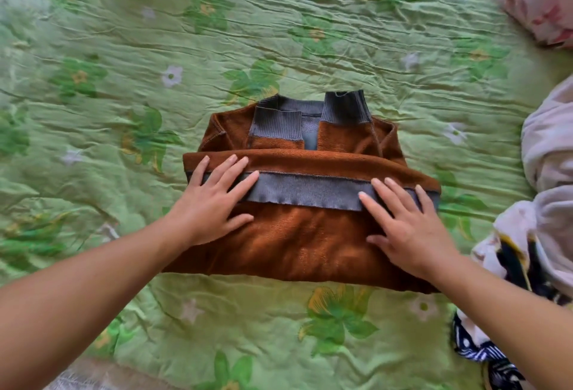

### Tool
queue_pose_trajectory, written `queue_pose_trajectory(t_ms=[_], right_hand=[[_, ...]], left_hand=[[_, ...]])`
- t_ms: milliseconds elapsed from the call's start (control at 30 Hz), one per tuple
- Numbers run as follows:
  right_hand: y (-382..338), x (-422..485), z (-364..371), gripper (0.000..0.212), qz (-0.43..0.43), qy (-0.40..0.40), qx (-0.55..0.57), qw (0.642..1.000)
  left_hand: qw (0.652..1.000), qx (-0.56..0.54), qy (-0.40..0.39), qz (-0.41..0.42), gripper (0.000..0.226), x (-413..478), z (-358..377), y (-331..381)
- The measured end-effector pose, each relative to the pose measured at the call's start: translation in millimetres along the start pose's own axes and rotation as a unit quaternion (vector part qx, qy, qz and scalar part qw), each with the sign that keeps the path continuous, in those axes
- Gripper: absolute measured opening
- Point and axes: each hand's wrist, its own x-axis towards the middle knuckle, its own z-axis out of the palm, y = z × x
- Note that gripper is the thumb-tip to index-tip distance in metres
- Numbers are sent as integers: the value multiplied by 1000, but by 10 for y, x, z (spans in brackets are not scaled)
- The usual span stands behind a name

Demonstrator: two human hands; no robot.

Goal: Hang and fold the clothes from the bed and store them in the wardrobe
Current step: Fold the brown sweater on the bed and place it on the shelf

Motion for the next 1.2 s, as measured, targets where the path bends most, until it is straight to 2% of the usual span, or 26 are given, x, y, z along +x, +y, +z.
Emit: queue_pose_trajectory(t_ms=[100,167,233,300,367,467,567,633,700,800,867,967,1033,1100,1167,1200], right_hand=[[154,133,-68,45,48,89,8,995],[226,285,-198,26,49,113,5,992],[265,426,-340,13,47,106,14,993],[328,572,-503,14,63,72,30,995],[443,796,-679,18,85,78,34,993],[651,1250,-884,7,144,108,41,983],[730,1520,-911,13,215,55,29,975],[679,1486,-813,24,245,69,15,967],[576,1338,-689,38,220,124,22,967],[369,1132,-542,53,108,158,20,981],[278,1145,-464,57,83,129,4,988],[214,1355,-468,66,139,67,4,988],[200,1528,-540,59,187,68,23,980],[178,1628,-594,49,221,84,26,971],[160,1626,-598,41,245,105,70,961],[159,1594,-577,37,253,111,113,955]], left_hand=[[996,-8,93,15,43,70,-83,-62],[989,-32,137,47,29,151,-147,-117],[989,-68,119,52,33,204,-211,-173],[994,-61,72,47,50,215,-224,-198],[998,-29,37,37,64,220,-205,-186],[998,-20,64,19,57,298,-154,-144],[987,-69,145,26,32,388,-167,-144],[983,-110,149,10,22,447,-248,-159],[974,-166,144,-50,17,572,-391,-216],[949,-210,149,-184,14,999,-668,-459],[936,-197,151,-249,16,1356,-887,-695],[931,-185,129,-287,22,1735,-1077,-945],[943,-212,133,-221,25,1767,-1061,-881],[958,-236,143,-73,26,1535,-961,-692],[984,-128,94,77,39,1153,-780,-544],[990,-63,59,115,48,984,-660,-531]])
